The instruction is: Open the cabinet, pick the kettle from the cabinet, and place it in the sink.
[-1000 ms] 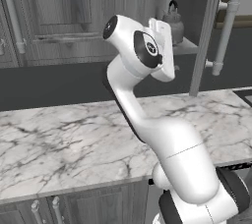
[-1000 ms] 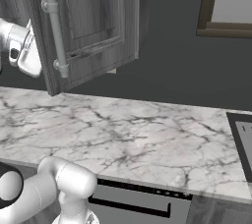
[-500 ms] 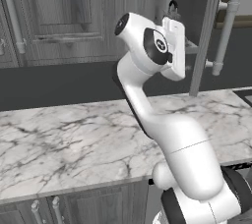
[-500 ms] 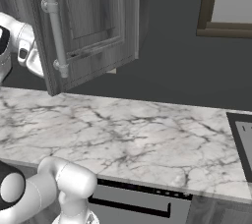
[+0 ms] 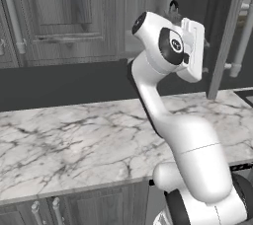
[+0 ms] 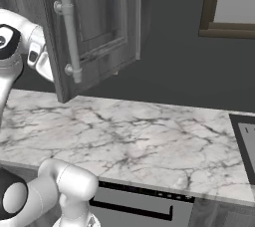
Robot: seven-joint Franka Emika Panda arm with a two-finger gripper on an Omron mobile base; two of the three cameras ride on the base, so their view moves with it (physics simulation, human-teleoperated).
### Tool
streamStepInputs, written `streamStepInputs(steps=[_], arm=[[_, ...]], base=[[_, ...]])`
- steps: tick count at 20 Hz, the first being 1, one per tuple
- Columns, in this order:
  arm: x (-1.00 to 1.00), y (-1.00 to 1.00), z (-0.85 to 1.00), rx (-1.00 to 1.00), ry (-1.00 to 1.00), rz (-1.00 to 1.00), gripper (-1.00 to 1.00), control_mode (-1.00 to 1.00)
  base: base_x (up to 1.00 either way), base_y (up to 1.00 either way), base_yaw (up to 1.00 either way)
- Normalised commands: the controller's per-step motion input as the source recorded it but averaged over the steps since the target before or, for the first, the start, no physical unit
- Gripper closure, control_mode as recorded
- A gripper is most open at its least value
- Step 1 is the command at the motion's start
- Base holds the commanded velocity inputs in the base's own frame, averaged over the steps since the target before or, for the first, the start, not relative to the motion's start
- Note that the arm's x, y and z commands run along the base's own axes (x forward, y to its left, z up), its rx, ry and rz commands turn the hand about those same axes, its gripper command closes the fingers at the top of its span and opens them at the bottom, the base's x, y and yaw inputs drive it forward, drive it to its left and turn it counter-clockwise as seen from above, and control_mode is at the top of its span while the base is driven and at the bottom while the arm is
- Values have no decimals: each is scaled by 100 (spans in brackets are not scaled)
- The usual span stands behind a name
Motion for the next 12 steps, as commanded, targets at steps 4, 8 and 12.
streamStepInputs(steps=[4,8,12], arm=[[-25,-45,0,0,0,-13,-100,-100],[-21,-49,0,0,0,-14,-100,-100],[-15,-51,1,0,0,-12,-100,-100]], base=[[0,0,0],[0,0,0],[0,0,0]])
